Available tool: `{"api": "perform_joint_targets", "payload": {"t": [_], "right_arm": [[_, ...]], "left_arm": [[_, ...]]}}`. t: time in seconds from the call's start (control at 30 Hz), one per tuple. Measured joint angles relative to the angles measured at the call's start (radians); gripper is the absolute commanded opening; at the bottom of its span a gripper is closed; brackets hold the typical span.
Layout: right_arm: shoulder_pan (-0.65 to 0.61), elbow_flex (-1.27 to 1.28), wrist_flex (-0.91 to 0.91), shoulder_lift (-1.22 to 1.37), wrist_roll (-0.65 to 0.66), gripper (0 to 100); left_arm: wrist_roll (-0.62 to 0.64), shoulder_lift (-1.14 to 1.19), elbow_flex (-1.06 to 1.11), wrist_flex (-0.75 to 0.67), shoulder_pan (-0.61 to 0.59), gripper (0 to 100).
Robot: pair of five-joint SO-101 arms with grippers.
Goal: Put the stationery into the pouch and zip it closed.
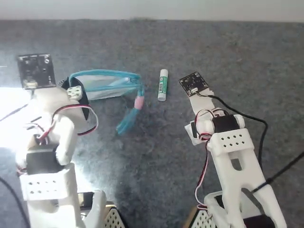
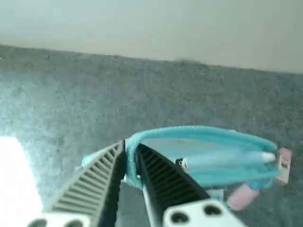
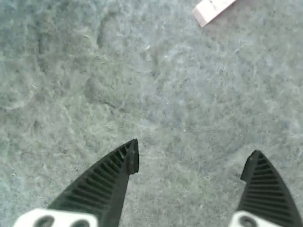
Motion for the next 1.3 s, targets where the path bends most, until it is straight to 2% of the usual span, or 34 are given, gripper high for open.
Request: {"api": "perform_joint_targets", "payload": {"t": [0.07, 0.17, 0.33, 0.4, 0.53, 0.63, 1.0, 1.17, 1.3], "right_arm": [[0.002, 0.000, 0.000, 0.000, 0.000, 34.0], [-0.005, 0.000, 0.000, 0.000, 0.000, 34.0], [-0.003, 0.031, 0.000, 0.000, 0.000, 34.0], [-0.002, 0.034, 0.000, 0.000, 0.000, 34.0], [-0.005, 0.034, 0.000, 0.000, 0.000, 34.0], [-0.003, 0.034, 0.000, 0.000, 0.000, 34.0], [-0.003, 0.034, 0.000, -0.003, 0.005, 33.9], [0.000, 0.034, 0.000, -0.003, 0.005, 33.9], [0.032, 0.000, 0.002, -0.003, 0.005, 33.9]], "left_arm": [[0.011, 0.012, -0.078, 0.068, 0.003, 1], [0.014, 0.035, -0.100, 0.086, 0.002, 1], [0.014, 0.071, 0.026, -0.077, -0.003, 1], [0.014, 0.074, -0.017, -0.029, -0.003, 1], [0.015, 0.114, -0.195, 0.155, 0.002, 1], [0.017, 0.130, -0.198, 0.155, 0.002, 1], [-0.058, 0.112, 0.169, -0.247, -0.005, 1], [-0.058, 0.092, 0.285, -0.353, -0.009, 1], [-0.064, 0.092, 0.308, -0.356, -0.087, 1]]}}
